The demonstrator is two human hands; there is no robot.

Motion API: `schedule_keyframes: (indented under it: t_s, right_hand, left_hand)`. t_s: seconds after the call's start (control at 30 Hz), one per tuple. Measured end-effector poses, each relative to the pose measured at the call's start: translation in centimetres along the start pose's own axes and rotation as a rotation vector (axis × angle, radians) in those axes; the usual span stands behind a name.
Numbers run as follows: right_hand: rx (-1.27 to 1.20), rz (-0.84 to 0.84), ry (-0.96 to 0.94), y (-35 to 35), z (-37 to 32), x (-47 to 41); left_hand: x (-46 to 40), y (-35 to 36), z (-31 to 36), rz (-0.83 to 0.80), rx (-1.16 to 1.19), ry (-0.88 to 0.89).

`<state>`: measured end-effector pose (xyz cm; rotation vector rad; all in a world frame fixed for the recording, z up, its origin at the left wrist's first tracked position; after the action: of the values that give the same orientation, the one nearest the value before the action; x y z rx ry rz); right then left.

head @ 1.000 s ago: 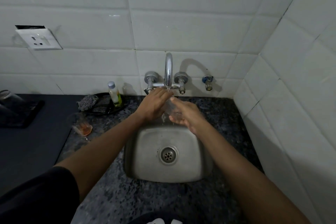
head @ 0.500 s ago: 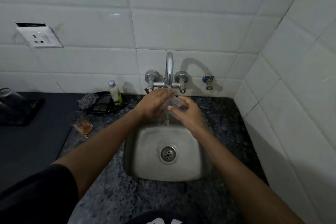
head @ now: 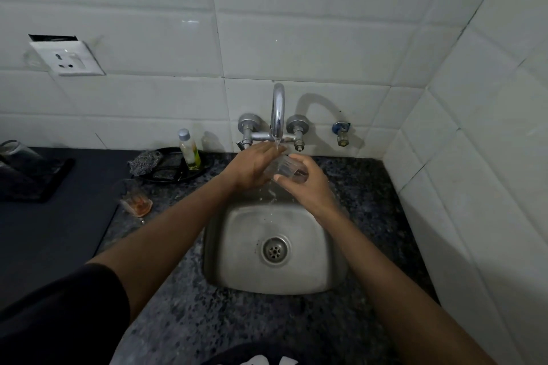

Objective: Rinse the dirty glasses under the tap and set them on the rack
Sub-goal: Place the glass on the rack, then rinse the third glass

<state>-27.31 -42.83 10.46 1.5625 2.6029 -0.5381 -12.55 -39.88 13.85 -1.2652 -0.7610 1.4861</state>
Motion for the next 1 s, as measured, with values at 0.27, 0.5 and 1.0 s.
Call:
schedule_keyframes:
  t_s: [0.27, 0.5, 1.0]
  right_hand:
    - [-0.270, 0.024, 0.314, 0.7, 0.9, 0.3]
    - [-0.123, 0.014, 0.177, 0.5, 0.6, 0.2]
    - [-0.079, 0.031, 0.204, -0.2, 0.5, 0.3]
  left_hand:
    - [0.2, 0.3, 0.0, 0.027, 0.051, -0.011]
    - [-0.5, 0.0, -0.5, 0.000, 0.066, -0.030]
    - [-0.3, 0.3, 0.0, 0.084, 0.178, -0.045]
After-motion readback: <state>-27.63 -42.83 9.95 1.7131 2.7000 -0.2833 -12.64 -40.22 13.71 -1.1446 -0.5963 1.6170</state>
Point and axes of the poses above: each hand's wrist, its own x-axis away from the middle knuckle, its own y-axis out of the palm, z = x × y, the point moved 7 cm from there along -x, towards the middle knuckle, and after that the axes turned 13 degrees about -y, right-handed, at the moved point
